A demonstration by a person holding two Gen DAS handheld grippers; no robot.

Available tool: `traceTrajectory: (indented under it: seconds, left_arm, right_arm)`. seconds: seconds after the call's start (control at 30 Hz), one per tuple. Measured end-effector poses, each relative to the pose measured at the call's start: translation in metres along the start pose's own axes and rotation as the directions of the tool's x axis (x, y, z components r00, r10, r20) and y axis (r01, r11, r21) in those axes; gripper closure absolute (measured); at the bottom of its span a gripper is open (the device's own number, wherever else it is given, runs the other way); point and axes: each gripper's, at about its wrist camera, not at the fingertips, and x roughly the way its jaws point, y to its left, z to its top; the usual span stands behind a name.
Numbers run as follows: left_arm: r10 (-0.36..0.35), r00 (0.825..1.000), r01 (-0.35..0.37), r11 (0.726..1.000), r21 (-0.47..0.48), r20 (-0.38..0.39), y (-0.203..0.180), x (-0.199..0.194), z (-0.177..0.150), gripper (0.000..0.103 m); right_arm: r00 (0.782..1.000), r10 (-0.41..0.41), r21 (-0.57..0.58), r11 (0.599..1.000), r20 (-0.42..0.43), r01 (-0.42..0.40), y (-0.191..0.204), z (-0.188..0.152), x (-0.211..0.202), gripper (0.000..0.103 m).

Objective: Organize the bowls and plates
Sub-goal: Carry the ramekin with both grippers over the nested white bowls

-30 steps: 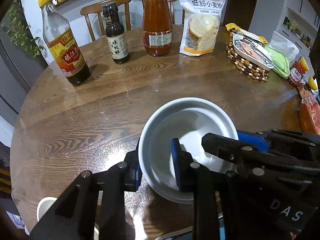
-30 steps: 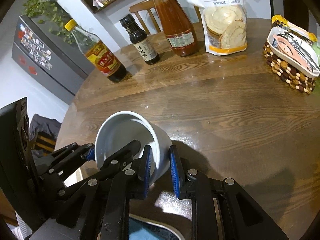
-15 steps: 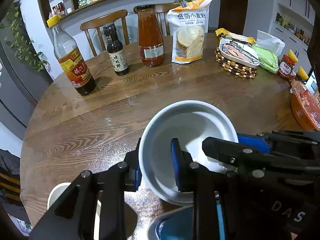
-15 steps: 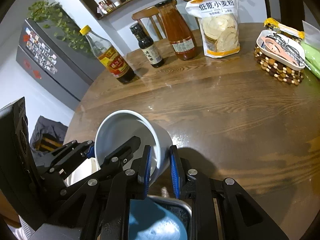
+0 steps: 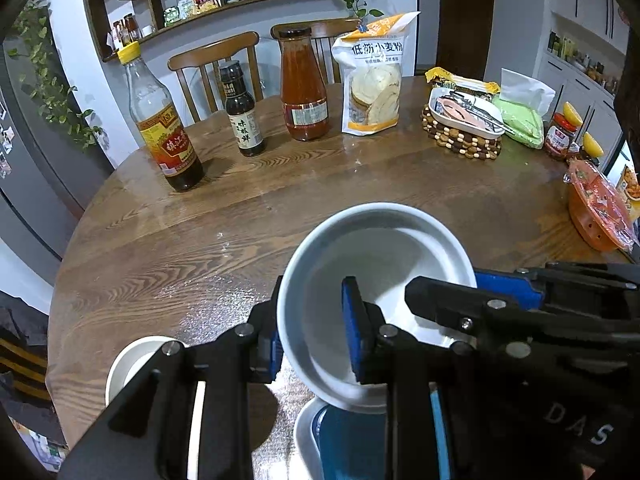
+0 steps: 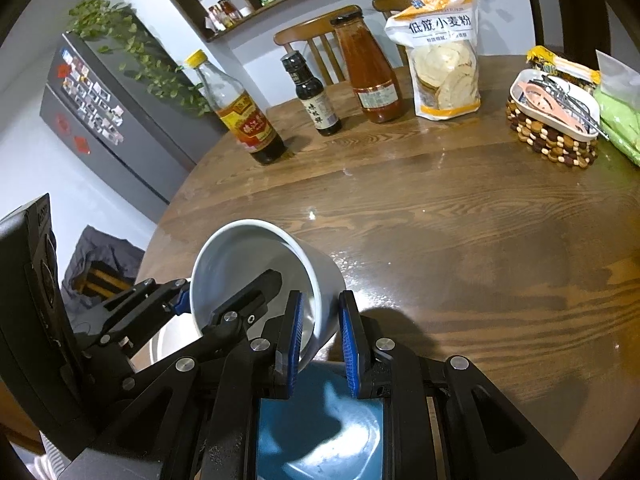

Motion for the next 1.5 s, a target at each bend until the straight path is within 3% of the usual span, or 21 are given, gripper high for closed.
traceTrajectory:
  seconds: [0.73,1.5]
  left_arm:
    - [0.060,0.996,-0.057,0.997,-0.053,0.062,0.032,-0.042,-0.023,0.080]
    - [0.130,0.990,-0.122,0.982,-0.146,0.045,0.079,-0.057,-0.046,0.080]
  right_arm:
    - [0.999,0.041,-0.092,0.995,0.000,-0.041,0.052,-0.012,-0.008,0.081]
    - [0.994,0.077,-0.189,0.978,-0.072,-0.090,0.103,-0.014,0.019,0.081]
